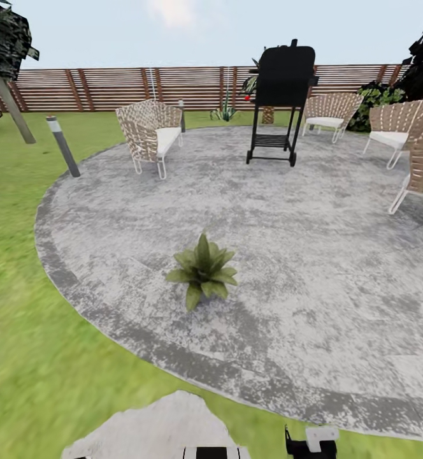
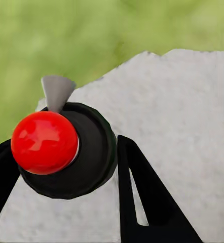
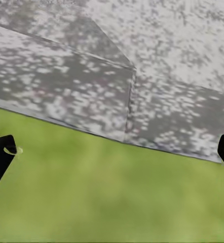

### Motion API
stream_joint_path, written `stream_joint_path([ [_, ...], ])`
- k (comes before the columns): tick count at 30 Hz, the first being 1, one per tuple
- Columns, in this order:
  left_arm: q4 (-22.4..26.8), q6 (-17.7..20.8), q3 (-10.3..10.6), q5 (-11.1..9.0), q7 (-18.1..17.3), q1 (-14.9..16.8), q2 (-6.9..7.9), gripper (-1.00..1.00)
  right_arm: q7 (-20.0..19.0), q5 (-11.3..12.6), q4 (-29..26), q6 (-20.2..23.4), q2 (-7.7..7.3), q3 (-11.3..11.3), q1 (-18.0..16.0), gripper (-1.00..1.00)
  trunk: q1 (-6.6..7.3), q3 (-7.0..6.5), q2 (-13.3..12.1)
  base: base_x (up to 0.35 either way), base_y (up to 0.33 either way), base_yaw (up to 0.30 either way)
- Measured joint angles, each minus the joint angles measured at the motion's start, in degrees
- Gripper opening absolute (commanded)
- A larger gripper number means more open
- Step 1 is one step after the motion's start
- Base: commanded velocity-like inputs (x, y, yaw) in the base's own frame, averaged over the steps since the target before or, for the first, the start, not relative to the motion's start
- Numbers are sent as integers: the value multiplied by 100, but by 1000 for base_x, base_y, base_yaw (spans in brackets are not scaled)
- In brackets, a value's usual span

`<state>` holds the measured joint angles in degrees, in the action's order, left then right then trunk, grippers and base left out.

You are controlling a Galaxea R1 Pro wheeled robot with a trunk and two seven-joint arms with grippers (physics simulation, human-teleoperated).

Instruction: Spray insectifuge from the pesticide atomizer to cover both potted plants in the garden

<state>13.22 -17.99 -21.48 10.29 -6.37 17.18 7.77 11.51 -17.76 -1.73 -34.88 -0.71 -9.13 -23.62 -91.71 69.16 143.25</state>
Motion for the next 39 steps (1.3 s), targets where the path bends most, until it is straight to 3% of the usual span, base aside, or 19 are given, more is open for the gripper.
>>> stream_joint_path([
  [14, -1, 0, 2, 0, 0, 1, -2, -100, 1, 1, 6, -4, -24, -1, 1, 100, -1, 0, 0, 234, -227, 9],
  [31, 33, 17, 24, 21, -37, 2, 5, -100, -9, 3, -18, 2, -46, 4, 1, 100, -3, 0, 0, 13, -194, 0],
  [34, 81, 71, 112, 162, -92, 40, 10, -100, -37, -16, -49, 11, -38, 71, 1, 100, -3, 0, 0, 0, -1, 0],
  [36, 93, 97, 343, 459, -259, 70, 70, -100, -218, -149, -181, 32, -42, 360, -6, 100, -3, 0, 0, 0, 0, 0],
  [37, 102, 106, 424, 580, -397, 80, 93, -100, -453, -270, -400, 62, -48, 528, -7, 100, -3, 0, 0, 0, 0, 0],
  [39, 148, 117, 530, 841, -910, 168, 163, -100, -880, -377, -803, 185, -51, 636, -8, 100, -3, 0, 0, 0, 0, 0],
])
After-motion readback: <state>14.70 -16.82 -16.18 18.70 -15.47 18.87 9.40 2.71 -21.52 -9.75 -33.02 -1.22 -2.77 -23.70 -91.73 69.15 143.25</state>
